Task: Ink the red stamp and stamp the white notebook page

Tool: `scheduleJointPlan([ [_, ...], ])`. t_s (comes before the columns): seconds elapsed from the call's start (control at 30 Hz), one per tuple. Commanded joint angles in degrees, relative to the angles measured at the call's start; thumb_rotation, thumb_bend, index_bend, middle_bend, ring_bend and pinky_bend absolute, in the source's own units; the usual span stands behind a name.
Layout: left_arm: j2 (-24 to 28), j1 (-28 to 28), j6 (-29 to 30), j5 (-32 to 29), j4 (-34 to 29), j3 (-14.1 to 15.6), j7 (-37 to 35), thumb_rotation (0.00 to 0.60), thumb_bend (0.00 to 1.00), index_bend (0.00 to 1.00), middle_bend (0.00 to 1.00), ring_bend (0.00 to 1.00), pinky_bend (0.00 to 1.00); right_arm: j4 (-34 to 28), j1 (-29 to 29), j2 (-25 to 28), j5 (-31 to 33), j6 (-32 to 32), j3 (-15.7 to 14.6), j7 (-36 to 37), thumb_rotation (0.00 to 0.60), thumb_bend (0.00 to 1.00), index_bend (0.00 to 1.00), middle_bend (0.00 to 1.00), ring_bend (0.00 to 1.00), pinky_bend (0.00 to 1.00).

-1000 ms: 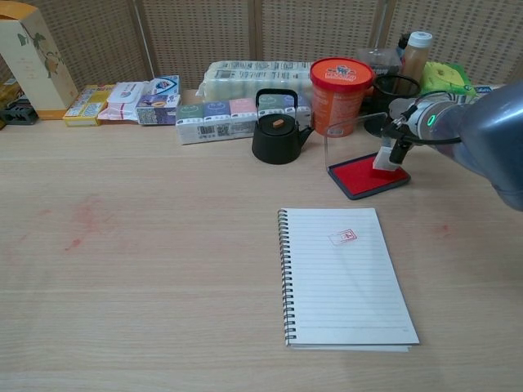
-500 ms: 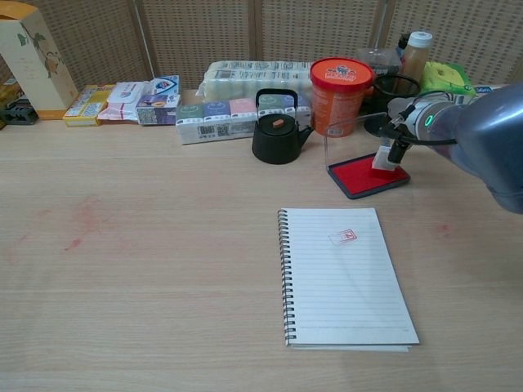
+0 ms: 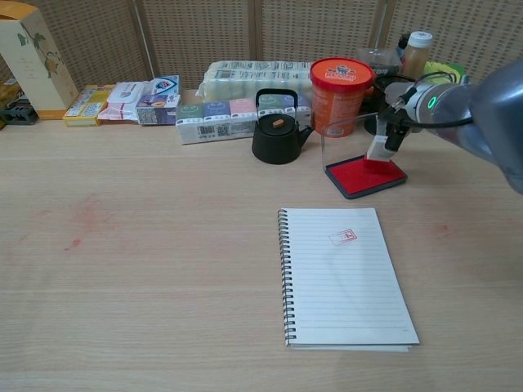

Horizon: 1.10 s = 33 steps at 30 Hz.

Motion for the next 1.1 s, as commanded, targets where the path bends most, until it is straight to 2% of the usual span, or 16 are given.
scheduleJointPlan([
  [0.03, 0.1, 0.1, 0.2, 0.4, -0.1, 0.1, -0.2, 0.6, 0.0, 0.0, 0.01, 0.0, 0.01, -7.2, -0.5, 4.3, 0.9, 3.7, 1.3, -1.5, 0.6, 0.42, 0.67, 1.0, 1.0, 1.0],
  [0.17, 0.3, 0.2, 0.6, 1.1, -0.3, 0.3, -0.5, 0.6, 0.0, 0.0, 0.01, 0.0, 0.01, -13.6, -1.1, 7.7, 2.1, 6.0, 1.5, -2.8, 0.6, 0.42, 0.67, 1.0, 1.0, 1.0],
  [0.4, 0.4, 0.3, 0.8, 1.8, -0.4, 0.6, -0.6, 0.6, 0.0, 0.0, 0.01, 0.0, 0.01, -27.4, -1.8, 14.7, 4.0, 9.8, -0.1, -7.0, 0.6, 0.42, 0.68, 1.0, 1.0, 1.0],
  [0.47, 0.4, 0.3, 0.8, 2.0, -0.6, 0.7, -0.4, 0.6, 0.0, 0.0, 0.01, 0.0, 0.01, -34.1, -1.7, 16.7, 4.8, 10.2, -1.7, -8.7, 0.6, 0.42, 0.68, 1.0, 1.0, 1.0],
  [0.53, 0.4, 0.3, 0.7, 2.0, -0.7, 0.8, -0.2, 0.6, 0.0, 0.0, 0.01, 0.0, 0.01, -38.3, -1.5, 17.7, 5.2, 11.2, -2.7, -9.4, 0.6, 0.42, 0.68, 1.0, 1.0, 1.0],
  [0.73, 0.2, 0.3, 0.5, 1.8, -0.8, 0.8, 0.4, 0.6, 0.0, 0.0, 0.01, 0.0, 0.01, -42.5, 0.4, 15.5, 3.9, 12.2, -5.8, -9.9, 0.6, 0.42, 0.68, 1.0, 1.0, 1.0],
  [0.93, 0.4, 0.2, 0.5, 1.6, -0.8, 0.7, 0.0, 0.6, 0.0, 0.0, 0.01, 0.0, 0.01, -43.0, 2.6, 11.0, 3.6, 14.5, -8.5, -10.9, 0.6, 0.43, 0.68, 1.0, 1.0, 1.0],
  [1.1, 0.6, 0.3, 0.6, 1.8, -0.8, 0.8, -0.5, 0.6, 0.0, 0.0, 0.01, 0.0, 0.01, -43.0, 3.7, 8.1, 4.7, 16.5, -9.6, -11.2, 0.6, 0.43, 0.69, 1.0, 1.0, 1.0],
])
